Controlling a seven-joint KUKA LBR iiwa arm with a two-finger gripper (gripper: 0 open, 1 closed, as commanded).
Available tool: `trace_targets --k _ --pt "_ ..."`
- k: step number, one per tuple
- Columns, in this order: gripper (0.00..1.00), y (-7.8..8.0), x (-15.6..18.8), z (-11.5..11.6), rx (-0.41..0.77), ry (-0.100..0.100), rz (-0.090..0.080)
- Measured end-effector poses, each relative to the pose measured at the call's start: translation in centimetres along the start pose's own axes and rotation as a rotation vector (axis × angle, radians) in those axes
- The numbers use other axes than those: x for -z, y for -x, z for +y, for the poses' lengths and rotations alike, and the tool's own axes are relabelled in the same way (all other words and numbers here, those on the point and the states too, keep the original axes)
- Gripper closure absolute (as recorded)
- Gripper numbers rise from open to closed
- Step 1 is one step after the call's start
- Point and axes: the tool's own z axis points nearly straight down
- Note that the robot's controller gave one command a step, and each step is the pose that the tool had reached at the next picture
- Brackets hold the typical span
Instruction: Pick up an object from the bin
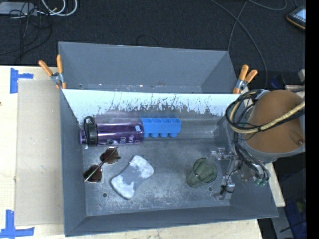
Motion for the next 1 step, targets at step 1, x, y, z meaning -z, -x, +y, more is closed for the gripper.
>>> trace_targets --k 1 --pt "0.0 0.0 0.0 0.0 0.0 0.0 0.0"
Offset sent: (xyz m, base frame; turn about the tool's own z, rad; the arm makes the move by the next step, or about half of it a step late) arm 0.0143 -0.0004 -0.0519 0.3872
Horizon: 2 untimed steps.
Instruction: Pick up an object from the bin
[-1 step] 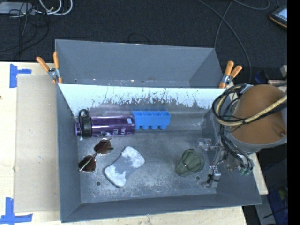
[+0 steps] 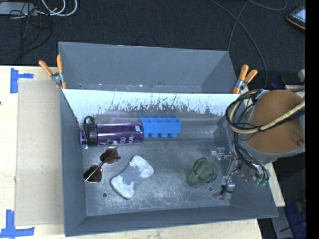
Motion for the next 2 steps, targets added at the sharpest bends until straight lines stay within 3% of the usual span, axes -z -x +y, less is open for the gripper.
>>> trace_targets --k 1,2 --pt "0.0 0.9 -2.6 -0.1 -0.217 0.0 -0.004" --pt "1.0 2.1 -2.6 0.4 -0.469 0.001 0.002"
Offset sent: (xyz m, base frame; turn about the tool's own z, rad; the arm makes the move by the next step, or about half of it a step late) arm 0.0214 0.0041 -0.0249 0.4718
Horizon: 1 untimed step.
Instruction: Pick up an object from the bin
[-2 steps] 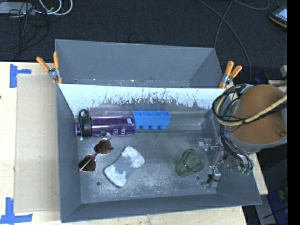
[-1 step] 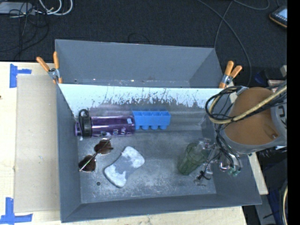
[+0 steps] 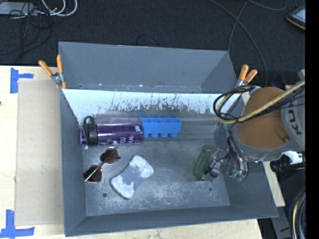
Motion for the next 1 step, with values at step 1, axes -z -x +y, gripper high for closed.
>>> trace_targets --k 1 --pt "1.0 -0.01 -0.01 0.0 0.001 0.0 0.0"
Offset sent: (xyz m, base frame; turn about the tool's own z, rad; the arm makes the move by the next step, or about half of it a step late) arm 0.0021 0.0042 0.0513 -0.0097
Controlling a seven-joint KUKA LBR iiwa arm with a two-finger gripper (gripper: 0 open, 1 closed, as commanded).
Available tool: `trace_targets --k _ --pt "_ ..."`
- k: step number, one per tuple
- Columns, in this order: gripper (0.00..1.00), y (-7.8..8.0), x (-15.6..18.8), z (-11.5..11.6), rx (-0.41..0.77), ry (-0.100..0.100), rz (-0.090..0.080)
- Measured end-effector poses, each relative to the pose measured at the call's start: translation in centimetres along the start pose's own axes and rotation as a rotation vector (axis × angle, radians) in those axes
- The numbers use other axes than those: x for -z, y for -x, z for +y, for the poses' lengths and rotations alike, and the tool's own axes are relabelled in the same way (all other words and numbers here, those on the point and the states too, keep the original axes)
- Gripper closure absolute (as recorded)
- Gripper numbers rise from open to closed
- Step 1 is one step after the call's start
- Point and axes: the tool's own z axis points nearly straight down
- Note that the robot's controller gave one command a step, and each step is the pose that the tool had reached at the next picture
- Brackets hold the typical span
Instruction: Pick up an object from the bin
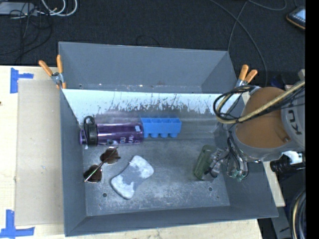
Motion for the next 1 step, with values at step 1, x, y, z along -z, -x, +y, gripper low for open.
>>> trace_targets --k 1 --pt "1.0 -0.09 3.99 0.37 0.011 -0.001 0.004"
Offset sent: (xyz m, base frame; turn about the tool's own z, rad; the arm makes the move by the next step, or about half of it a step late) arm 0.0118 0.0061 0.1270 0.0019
